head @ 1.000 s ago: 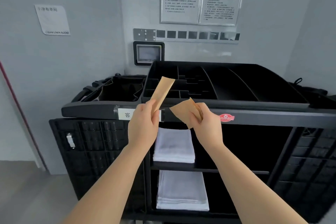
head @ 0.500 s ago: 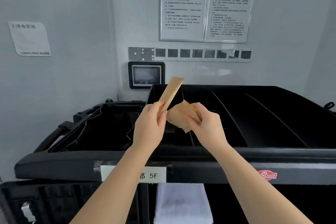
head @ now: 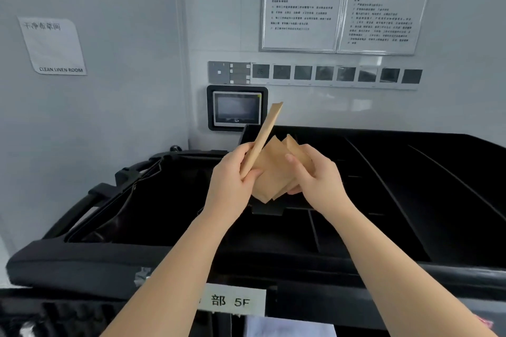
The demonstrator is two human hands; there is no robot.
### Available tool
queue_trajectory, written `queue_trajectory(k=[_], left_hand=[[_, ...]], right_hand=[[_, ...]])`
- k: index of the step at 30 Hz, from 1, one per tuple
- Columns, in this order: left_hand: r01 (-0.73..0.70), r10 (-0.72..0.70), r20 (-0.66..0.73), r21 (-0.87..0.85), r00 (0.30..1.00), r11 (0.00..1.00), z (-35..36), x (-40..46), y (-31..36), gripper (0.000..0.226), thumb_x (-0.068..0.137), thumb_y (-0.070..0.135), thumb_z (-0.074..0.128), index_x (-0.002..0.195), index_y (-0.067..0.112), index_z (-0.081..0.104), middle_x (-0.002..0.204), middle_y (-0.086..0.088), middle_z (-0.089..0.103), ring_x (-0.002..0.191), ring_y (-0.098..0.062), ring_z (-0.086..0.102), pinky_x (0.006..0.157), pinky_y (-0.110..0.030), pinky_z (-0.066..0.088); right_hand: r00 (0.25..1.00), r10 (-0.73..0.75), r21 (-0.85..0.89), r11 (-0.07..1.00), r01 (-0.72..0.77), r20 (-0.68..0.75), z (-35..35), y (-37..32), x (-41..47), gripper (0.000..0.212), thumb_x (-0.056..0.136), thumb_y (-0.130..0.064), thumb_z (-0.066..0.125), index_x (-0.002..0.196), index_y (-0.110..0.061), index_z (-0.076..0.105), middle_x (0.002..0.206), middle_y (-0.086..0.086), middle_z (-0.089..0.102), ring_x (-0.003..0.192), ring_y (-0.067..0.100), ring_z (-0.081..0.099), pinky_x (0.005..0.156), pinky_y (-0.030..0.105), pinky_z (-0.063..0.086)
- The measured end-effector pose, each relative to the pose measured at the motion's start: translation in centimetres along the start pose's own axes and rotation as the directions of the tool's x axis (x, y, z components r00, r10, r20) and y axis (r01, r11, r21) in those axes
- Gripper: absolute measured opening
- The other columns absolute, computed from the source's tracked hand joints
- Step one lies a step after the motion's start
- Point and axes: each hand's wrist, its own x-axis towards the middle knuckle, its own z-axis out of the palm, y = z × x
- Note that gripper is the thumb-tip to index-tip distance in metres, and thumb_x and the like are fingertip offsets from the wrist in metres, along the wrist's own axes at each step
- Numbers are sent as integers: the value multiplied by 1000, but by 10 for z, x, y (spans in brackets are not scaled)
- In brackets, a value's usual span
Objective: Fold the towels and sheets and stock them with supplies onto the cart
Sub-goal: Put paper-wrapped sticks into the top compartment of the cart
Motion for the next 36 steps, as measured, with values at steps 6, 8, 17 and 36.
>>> queue_trajectory(k=[6,8,17,36], left_hand=[[13,-9,-57,62,998,998,-17,1,-2,43,87,17,68,127,24,55,96,27,55,94,17,52,75,2,38],[30,-19,-103,98,994,995,-29,0,-4,41,89,18,67,127,26,55,96,28,54,92,17,52,72,-1,39],[106,-70,-177,198,982,975,-53,-12,-14,42,91,17,64,130,27,52,111,11,60,97,-4,55,73,-8,36],[172,-111,-227,267,968,948,-69,-30,-22,41,90,16,65,129,25,53,108,11,62,94,-5,55,72,-4,36]], right_hand=[[994,108,120,987,-110,25,-8,10,3,28,98,-34,51,120,-19,59,103,-3,65,93,9,66,58,33,59],[991,130,127,983,-133,34,-11,14,2,29,97,-33,52,121,-19,59,105,-3,65,94,9,65,60,32,60],[960,91,-3,996,-93,264,-8,27,-4,18,94,-22,60,108,-32,61,101,-11,67,89,4,67,67,23,58],[809,-57,-591,653,473,585,40,29,-20,21,98,-28,46,114,-32,58,86,-8,67,79,15,63,75,32,52]])
